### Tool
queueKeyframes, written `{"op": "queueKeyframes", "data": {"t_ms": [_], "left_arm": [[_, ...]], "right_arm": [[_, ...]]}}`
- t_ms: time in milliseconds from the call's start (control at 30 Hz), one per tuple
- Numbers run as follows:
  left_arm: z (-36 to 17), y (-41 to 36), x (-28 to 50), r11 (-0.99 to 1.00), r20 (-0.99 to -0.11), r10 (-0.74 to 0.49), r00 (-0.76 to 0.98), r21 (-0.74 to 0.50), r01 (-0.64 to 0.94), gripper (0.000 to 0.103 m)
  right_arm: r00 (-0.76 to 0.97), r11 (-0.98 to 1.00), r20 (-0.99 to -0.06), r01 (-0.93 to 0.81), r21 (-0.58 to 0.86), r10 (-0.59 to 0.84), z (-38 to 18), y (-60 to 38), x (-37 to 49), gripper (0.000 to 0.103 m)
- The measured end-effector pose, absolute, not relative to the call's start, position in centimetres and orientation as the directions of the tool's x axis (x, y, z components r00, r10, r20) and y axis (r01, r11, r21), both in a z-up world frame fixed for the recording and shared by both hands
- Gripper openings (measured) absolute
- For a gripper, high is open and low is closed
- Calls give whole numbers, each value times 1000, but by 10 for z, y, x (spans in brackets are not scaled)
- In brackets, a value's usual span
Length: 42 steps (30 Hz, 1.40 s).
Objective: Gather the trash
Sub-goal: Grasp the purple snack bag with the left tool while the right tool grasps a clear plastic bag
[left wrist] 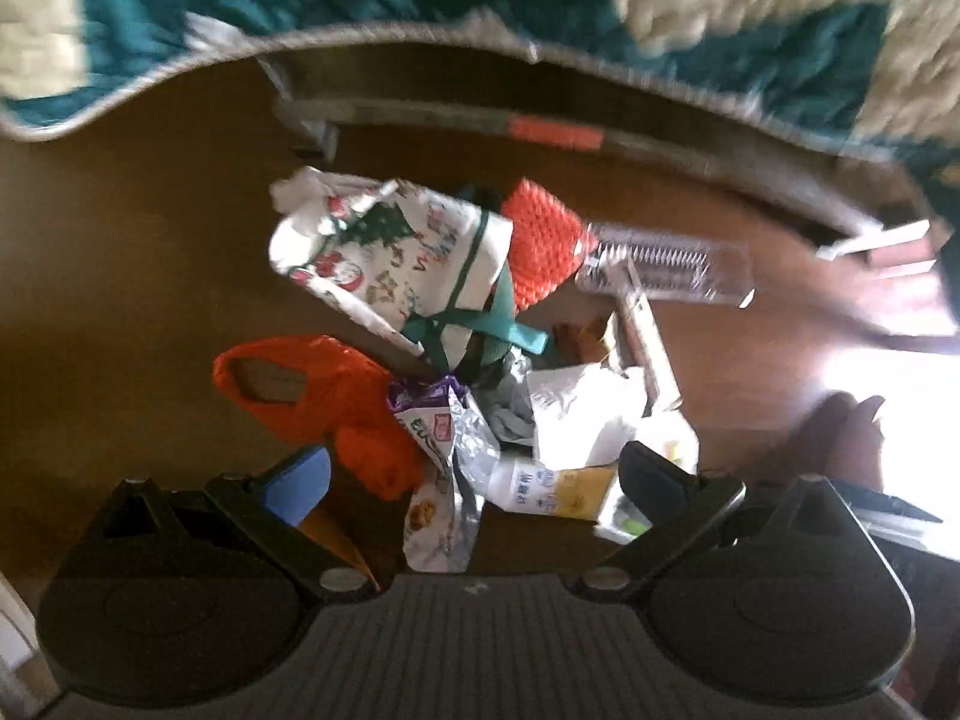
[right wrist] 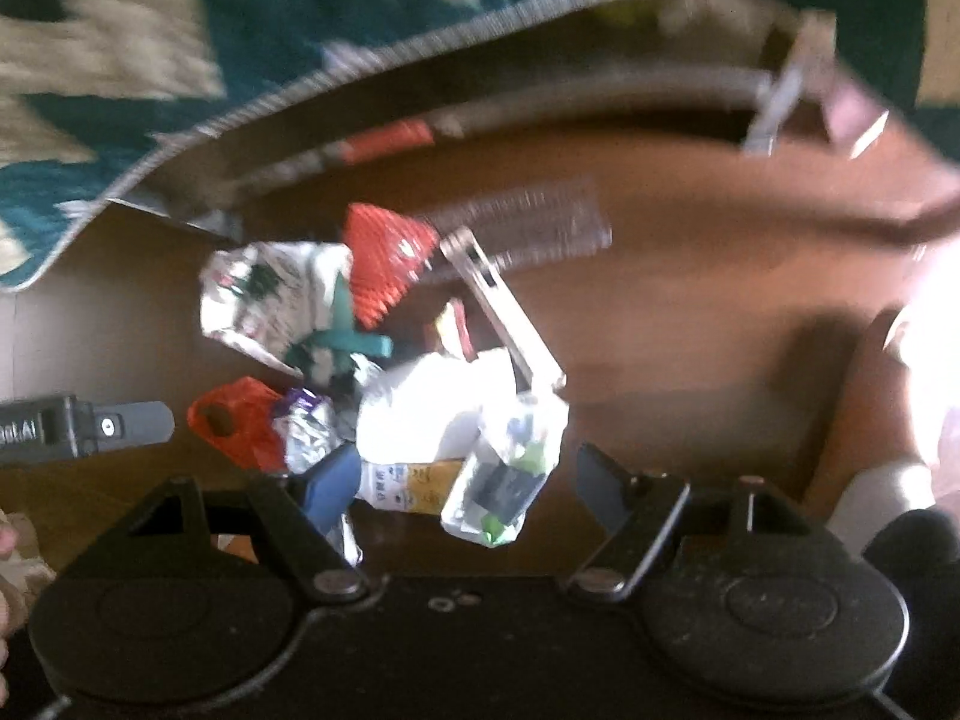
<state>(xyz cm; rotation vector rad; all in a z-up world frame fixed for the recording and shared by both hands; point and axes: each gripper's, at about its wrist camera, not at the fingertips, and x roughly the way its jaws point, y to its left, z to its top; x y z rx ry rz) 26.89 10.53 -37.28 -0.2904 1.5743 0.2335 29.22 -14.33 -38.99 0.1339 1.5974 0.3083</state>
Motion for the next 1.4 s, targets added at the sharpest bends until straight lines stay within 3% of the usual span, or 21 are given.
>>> {"op": "queueKeyframes", "data": {"t_ms": [333, 567, 633, 700, 767, 833, 967, 1033, 1067, 1100, 1167, 1233, 1400], "left_arm": [[-487, 109, 265, 940, -962, -75, -261, 19, -341, 100], [-528, 108, 262, 939, -940, -109, -323, 10, -345, 85], [-535, 104, 262, 941, -937, -114, -331, 5, -338, 77], [-540, 102, 261, 942, -935, -116, -336, 4, -335, 75], [-546, 99, 260, 943, -933, -119, -339, 0, -332, 69], [-552, 99, 259, 941, -929, -128, -348, -4, -338, 56], [-556, 99, 258, 936, -928, -136, -347, -6, -351, 52], [-556, 99, 258, 933, -929, -145, -340, -14, -359, 42], [-556, 101, 259, 931, -929, -150, -338, -18, -363, 38], [-556, 101, 259, 930, -929, -152, -337, -19, -366, 32], [-555, 104, 258, 933, -926, -157, -343, -25, -359, 31], [-557, 104, 258, 934, -924, -153, -349, -20, -357, 20], [-551, 105, 256, 933, -917, -155, -367, -14, -359, 8]], "right_arm": [[-204, 960, -939, 45, 275, 278, -474, -156, 299, 76], [-245, 961, -930, 51, 271, 275, -502, -150, 297, 75], [-256, 961, -926, 62, 269, 276, -509, -150, 296, 75], [-266, 960, -922, 70, 271, 280, -516, -151, 296, 75], [-270, 959, -921, 73, 273, 282, -521, -151, 296, 74], [-273, 959, -919, 73, 276, 285, -524, -153, 295, 74], [-283, 957, -914, 77, 280, 290, -530, -155, 294, 72], [-284, 960, -917, 68, 272, 280, -533, -154, 294, 63], [-289, 960, -916, 67, 272, 279, -534, -154, 294, 28], [-301, 959, -911, 84, 270, 283, -536, -157, 296, 7], [-307, 956, -906, 101, 275, 293, -537, -159, 297, 9], [-304, 960, -911, 69, 271, 279, -535, -157, 298, 8], [-299, 968, -921, 50, 247, 251, -527, -154, 297, 2]]}}
